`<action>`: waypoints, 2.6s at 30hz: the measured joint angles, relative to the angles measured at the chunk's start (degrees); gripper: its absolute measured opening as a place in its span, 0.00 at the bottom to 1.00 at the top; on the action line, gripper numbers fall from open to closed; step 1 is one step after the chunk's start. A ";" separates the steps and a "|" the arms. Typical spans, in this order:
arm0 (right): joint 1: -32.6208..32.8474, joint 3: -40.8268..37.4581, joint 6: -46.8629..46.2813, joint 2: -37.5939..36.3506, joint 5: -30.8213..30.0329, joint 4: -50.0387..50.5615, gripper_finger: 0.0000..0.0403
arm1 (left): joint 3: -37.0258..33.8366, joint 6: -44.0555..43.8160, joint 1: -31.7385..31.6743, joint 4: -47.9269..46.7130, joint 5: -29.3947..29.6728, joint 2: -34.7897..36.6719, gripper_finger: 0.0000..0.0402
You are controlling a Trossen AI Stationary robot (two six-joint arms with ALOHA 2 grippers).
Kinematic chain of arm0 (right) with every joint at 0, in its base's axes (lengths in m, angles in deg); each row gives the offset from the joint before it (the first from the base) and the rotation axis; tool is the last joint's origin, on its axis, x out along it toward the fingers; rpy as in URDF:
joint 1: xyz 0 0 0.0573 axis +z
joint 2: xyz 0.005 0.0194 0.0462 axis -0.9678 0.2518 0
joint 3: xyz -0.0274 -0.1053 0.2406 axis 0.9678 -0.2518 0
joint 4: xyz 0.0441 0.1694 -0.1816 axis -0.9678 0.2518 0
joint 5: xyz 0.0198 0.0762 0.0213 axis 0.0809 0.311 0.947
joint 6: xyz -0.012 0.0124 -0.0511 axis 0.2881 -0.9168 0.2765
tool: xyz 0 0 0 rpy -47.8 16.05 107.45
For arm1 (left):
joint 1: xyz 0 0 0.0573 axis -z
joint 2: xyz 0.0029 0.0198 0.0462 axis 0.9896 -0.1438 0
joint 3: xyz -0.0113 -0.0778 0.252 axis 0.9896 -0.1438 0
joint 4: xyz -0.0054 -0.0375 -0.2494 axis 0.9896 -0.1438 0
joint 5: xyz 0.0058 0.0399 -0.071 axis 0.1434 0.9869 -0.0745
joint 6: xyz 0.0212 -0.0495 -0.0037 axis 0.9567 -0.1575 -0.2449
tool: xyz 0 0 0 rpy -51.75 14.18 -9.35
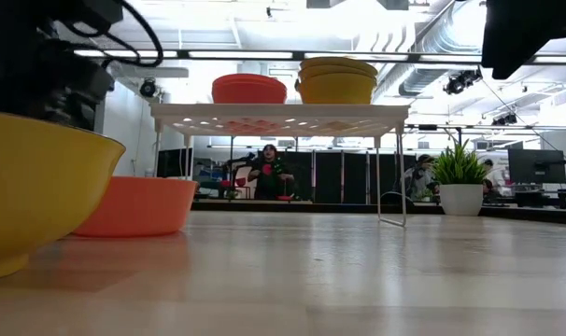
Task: Pick & Place Mini bowls
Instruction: Stack the yellow patterned bowl on top of the other yellow patterned bowls on the shelf
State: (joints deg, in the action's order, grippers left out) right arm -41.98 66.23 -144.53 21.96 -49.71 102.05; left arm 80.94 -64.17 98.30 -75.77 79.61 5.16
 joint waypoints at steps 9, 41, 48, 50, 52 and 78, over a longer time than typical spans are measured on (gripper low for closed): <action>0.00 0.02 0.00 0.00 -0.24 -0.02 0.22 | 6.51 0.59 -0.03 -8.75 2.86 1.66 0.00; -0.09 0.04 20.52 0.02 -26.77 -25.56 0.40 | 31.32 13.37 -0.03 5.60 22.13 1.77 0.00; -0.11 0.04 34.82 0.02 -32.77 -35.80 0.55 | 31.32 20.51 -0.03 15.75 30.67 1.75 0.00; -0.49 0.04 39.79 0.02 -34.26 -39.85 0.57 | 31.32 23.09 -0.03 18.73 33.57 1.43 0.00; -1.29 0.04 45.03 0.02 -34.64 -43.47 0.58 | 31.39 25.93 -0.04 22.44 36.17 0.68 0.00; -11.32 2.05 76.44 0.04 -36.87 -64.35 0.59 | 31.30 53.11 -0.05 41.31 49.45 -5.05 0.00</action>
State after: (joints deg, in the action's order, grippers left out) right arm -53.30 68.27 -68.08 22.01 -86.59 37.70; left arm 112.23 -11.06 98.25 -34.46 129.07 0.12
